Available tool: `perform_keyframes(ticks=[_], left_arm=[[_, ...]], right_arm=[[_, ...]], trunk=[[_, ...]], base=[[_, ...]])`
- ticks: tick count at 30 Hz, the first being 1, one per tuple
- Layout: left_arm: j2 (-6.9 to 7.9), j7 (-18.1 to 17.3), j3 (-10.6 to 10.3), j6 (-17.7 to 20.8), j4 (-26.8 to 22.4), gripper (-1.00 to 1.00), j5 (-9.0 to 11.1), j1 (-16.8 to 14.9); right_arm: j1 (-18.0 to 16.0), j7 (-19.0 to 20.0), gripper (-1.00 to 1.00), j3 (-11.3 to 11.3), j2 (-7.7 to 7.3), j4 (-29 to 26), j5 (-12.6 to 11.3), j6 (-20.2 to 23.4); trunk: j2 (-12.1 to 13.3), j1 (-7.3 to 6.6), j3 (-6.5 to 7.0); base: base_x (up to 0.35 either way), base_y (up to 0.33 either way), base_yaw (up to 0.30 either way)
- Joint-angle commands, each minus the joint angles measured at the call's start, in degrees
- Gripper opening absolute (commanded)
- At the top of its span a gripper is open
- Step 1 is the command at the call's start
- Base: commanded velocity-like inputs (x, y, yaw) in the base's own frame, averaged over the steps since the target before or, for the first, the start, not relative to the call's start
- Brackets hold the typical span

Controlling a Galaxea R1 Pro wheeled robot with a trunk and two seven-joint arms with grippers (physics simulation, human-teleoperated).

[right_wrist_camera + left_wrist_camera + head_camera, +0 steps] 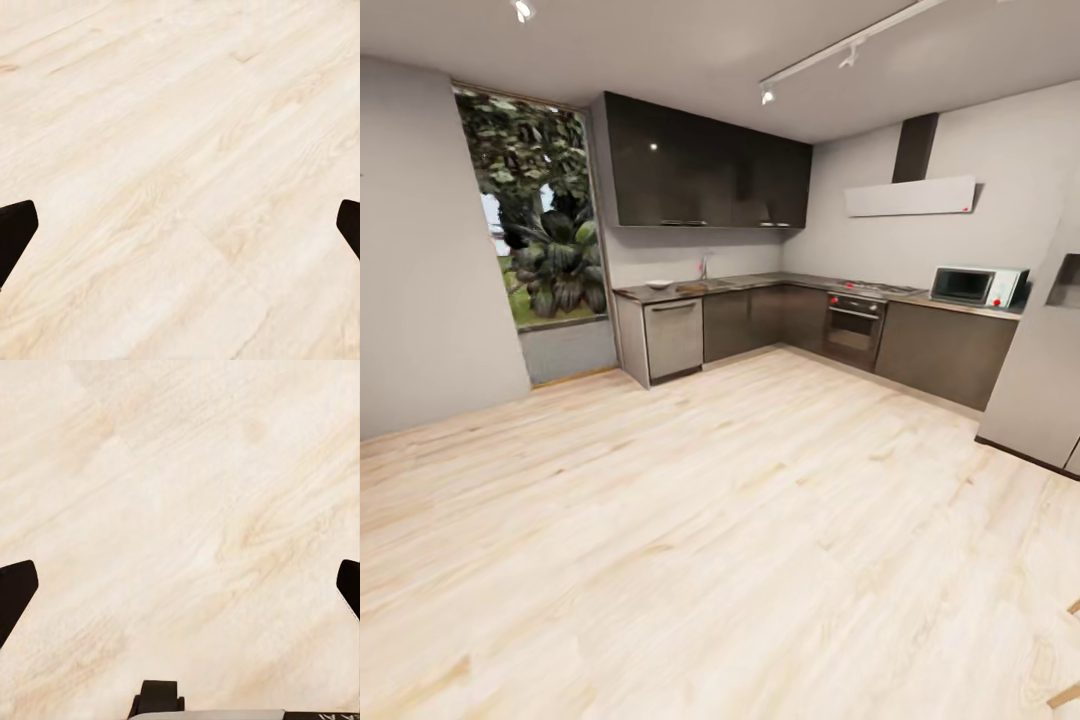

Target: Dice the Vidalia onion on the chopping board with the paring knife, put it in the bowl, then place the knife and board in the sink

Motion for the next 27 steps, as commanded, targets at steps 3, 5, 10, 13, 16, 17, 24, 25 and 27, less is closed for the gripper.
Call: perform_keyframes(ticks=[3,5,10,13,16,17,24,25,27], left_arm=[[-0.01,0.0,0.1,-0.1,0.0,1.00,0.1,0.0],[-0.01,0.0,0.1,-0.1,0.0,1.00,0.1,0.0],[-0.01,0.0,0.1,-0.1,0.0,1.00,0.1,0.0],[-0.01,0.0,0.1,-0.1,0.0,1.00,0.1,0.0],[-0.01,0.0,0.1,-0.2,0.0,1.00,0.1,0.0],[0.05,0.0,0.1,-0.2,0.0,1.00,0.1,0.0],[0.00,0.0,0.1,-0.1,0.0,1.00,0.0,0.0],[0.00,0.0,0.1,-0.1,0.0,1.00,0.0,0.0],[-0.01,0.0,0.1,-0.1,0.2,1.00,0.0,0.0]], right_arm=[[0.0,-0.2,1.00,0.0,0.02,0.0,0.0,-0.1],[0.0,-0.2,1.00,0.0,0.02,0.0,0.0,-0.2],[0.0,-0.2,1.00,0.0,0.02,0.0,0.0,-0.2],[0.0,-0.2,1.00,0.0,0.02,0.0,0.0,-0.2],[0.0,-0.2,1.00,0.0,0.02,0.0,0.0,-0.2],[0.0,-0.2,1.00,0.0,0.02,0.0,0.0,-0.2],[0.0,-0.2,1.00,0.0,0.02,0.0,0.0,-0.2],[0.0,-0.2,1.00,0.0,0.02,0.0,0.0,-0.2],[0.0,-0.2,1.00,0.0,0.02,0.0,0.0,-0.2]], trunk=[[0.0,0.03,-0.05],[0.0,0.03,-0.05],[0.0,0.03,-0.05],[0.0,0.03,-0.05],[0.0,0.03,-0.05],[0.0,0.03,-0.05],[0.0,0.03,-0.05],[0.0,0.03,-0.05],[0.0,0.03,-0.05]], base=[[0.345,0.000,0.000],[0.345,0.000,0.000],[0.345,0.000,0.000],[0.345,0.000,0.000],[0.345,0.000,0.000],[0.345,0.000,0.000],[0.345,0.000,0.000],[0.345,0.000,0.000],[0.345,0.000,0.000]])
